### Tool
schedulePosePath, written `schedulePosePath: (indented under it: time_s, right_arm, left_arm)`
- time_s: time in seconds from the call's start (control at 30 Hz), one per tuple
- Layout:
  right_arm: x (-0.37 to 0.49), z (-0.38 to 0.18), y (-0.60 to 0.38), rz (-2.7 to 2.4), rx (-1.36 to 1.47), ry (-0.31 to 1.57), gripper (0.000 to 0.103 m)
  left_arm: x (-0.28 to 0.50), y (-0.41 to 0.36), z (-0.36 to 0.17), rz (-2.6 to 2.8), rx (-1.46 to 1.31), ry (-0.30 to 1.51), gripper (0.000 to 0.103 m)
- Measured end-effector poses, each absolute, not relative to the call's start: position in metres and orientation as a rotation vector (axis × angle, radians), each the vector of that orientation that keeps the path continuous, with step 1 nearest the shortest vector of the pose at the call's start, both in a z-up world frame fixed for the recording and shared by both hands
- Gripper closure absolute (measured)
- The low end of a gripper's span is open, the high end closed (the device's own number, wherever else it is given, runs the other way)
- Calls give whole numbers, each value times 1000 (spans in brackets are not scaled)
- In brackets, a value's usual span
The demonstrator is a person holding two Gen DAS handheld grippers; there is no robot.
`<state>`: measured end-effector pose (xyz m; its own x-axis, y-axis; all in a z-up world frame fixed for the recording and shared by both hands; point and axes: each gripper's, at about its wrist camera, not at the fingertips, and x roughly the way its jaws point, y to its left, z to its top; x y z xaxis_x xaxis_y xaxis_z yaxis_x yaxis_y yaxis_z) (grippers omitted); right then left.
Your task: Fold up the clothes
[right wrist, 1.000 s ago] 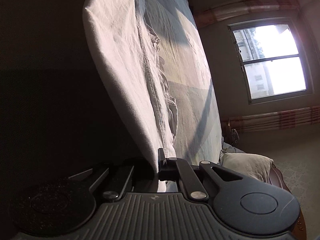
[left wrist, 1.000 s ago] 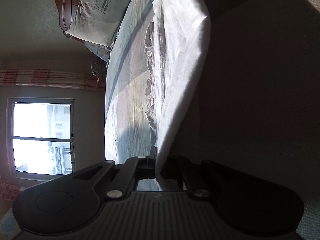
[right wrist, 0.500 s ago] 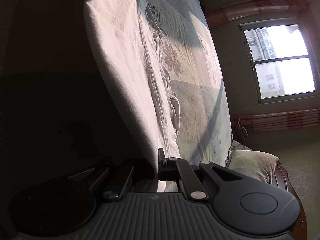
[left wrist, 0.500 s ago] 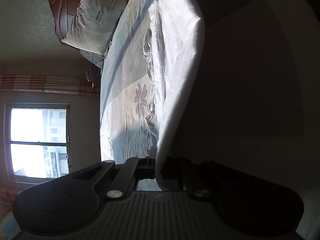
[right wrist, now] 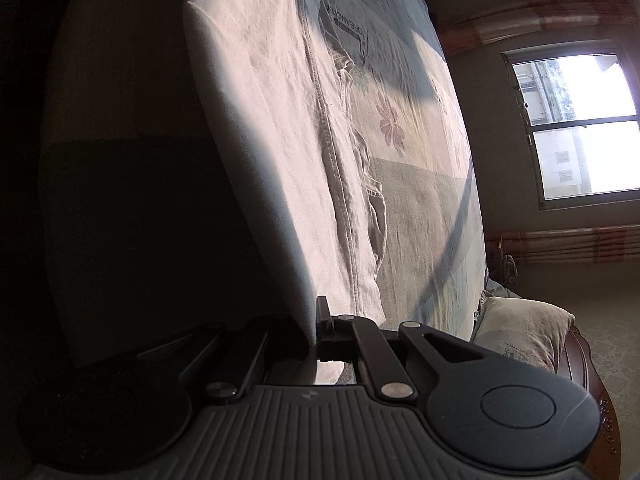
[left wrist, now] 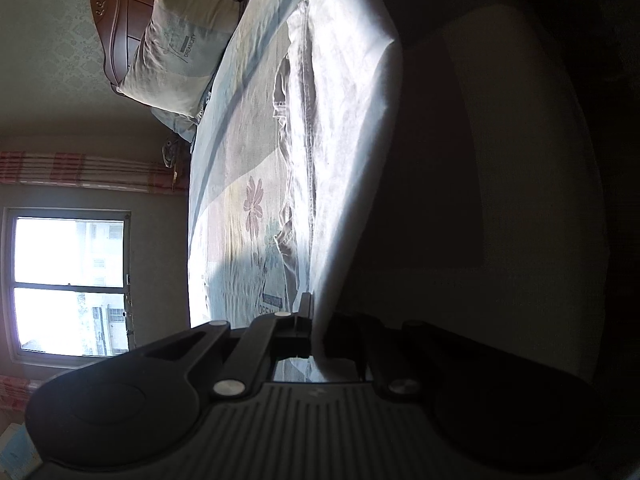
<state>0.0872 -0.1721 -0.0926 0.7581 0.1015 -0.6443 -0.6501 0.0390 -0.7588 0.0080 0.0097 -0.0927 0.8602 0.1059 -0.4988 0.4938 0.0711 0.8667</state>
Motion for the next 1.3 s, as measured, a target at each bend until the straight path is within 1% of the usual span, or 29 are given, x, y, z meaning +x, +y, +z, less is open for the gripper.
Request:
schedulePosePath:
  time_s: [0.2,0.4,0.53,0.7,0.8,0.83,0.93,1.03,1.13,1.2,1.3]
  right_arm:
    - [82,-94,-174,636,-1417,518,98]
    - [75,-100,-176,689,-1414,594,95]
    - [77,-94,-183,729,-1369,646,95]
    - [85,-75,-197,780,-1335,683,94]
    - [80,-65,-209,794,-1366,698,93]
    - [80,-61,-213,789,-1372,701,91]
    - [87,-47,-226,752,-1365,710,90]
    - [96,-32,-233,707,-1304,695,89]
    - [109,-22,-231,674,-1186,693,89]
    - [119,-26,-225,708,-1059,728,89]
    - [132,-37,-218,764,-878,791,89]
  left_arm:
    - [-4,8,-98,-339,1483,511,103]
    - [-16,9,-105,-424,1462,585,102]
    - [-29,12,-105,-481,1465,614,101]
    - [-48,21,-91,-546,1421,671,97]
    - [-54,30,-71,-557,1406,701,93]
    - [-55,33,-65,-547,1403,699,94]
    - [-50,40,-42,-506,1390,684,93]
    - [-34,41,-23,-464,1319,655,93]
    - [-5,38,-14,-430,1114,676,93]
    - [16,35,-16,-438,920,742,93]
    - [31,35,-42,-455,700,857,93]
